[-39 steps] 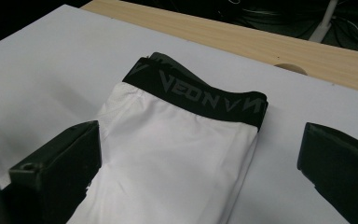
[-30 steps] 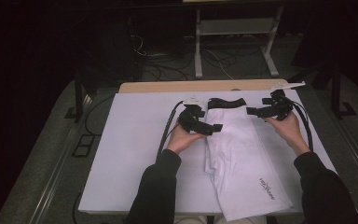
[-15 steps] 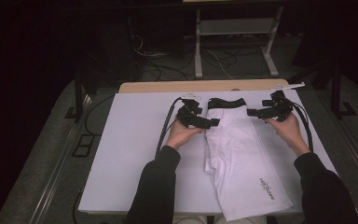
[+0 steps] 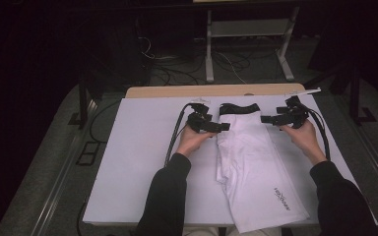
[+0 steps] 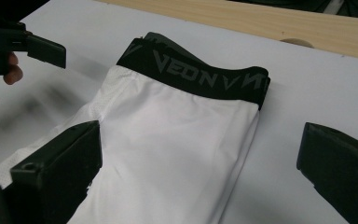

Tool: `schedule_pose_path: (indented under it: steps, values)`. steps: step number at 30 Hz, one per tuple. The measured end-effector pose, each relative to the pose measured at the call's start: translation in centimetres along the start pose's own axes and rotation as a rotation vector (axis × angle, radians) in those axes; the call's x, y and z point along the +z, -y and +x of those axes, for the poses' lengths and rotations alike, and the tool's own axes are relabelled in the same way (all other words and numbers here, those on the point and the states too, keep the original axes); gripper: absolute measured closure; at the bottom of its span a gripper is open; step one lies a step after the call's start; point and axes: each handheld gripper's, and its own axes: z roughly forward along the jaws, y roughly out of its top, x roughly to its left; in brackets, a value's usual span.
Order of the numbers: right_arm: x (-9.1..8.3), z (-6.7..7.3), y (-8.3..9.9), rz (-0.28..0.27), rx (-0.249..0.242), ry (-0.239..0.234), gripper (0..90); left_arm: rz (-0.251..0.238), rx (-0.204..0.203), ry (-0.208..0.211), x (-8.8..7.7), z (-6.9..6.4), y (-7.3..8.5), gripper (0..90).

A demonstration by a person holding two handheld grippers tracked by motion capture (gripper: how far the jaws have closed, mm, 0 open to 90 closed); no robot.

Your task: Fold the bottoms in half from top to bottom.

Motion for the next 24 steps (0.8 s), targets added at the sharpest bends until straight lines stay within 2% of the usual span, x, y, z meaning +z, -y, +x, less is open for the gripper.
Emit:
schedule_pose_path:
  steps: [4,9,13,20,24]
  values:
    - [0.5,-0.3,0.1,0.015,0.008,-0.001,0.0,-0.01,-0.028,0.001,0.3,0.6,0.0,0.0]
    - [1.2,-1.3,0.4,0.033,0.042,-0.013,5.0,0.011,-0.042,-0.012,0.7,1.3,0.0,0.0]
    - [1.4,-1.6,0.3,0.046,0.045,-0.005,8.7,0.011,-0.059,-0.021,0.8,1.8,-0.1,0.0]
    - [2.0,-2.1,-0.2,0.098,0.067,-0.009,13.9,0.032,-0.088,-0.013,1.4,2.5,-0.1,0.0]
    - [2.2,-2.2,-0.1,0.11,0.074,-0.006,16.9,0.035,-0.106,-0.002,1.8,2.5,0.0,0.0]
